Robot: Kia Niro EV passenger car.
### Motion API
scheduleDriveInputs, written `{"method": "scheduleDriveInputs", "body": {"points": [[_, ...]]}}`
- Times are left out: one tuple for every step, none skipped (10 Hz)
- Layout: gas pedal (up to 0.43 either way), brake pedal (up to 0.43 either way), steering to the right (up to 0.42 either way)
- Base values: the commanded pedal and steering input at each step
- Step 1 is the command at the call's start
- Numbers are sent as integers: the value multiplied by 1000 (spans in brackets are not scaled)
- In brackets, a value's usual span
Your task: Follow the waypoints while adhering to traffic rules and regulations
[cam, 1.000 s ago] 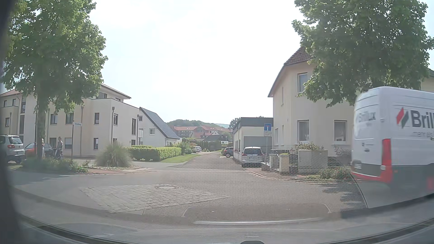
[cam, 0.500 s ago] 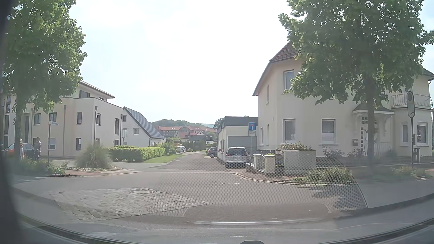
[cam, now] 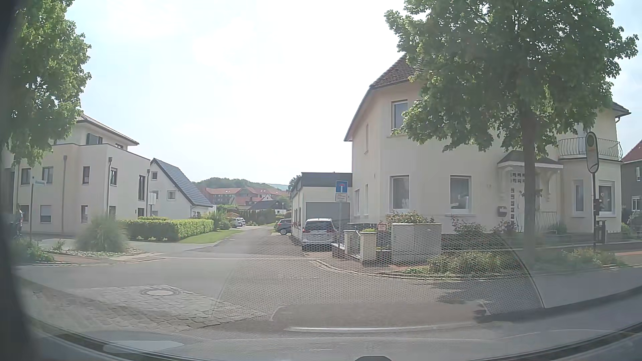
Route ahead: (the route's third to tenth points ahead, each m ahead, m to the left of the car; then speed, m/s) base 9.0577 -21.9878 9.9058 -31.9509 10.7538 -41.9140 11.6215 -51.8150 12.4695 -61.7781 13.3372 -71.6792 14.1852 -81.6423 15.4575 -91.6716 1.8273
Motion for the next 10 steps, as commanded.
{"method": "scheduleDriveInputs", "body": {"points": [[228, 0, 468], [228, 0, 483], [228, 0, 505], [228, 0, 523], [228, 0, 538], [228, 0, 561], [228, 0, 588], [228, 0, 610], [228, 0, 640], [228, 0, 669]]}}
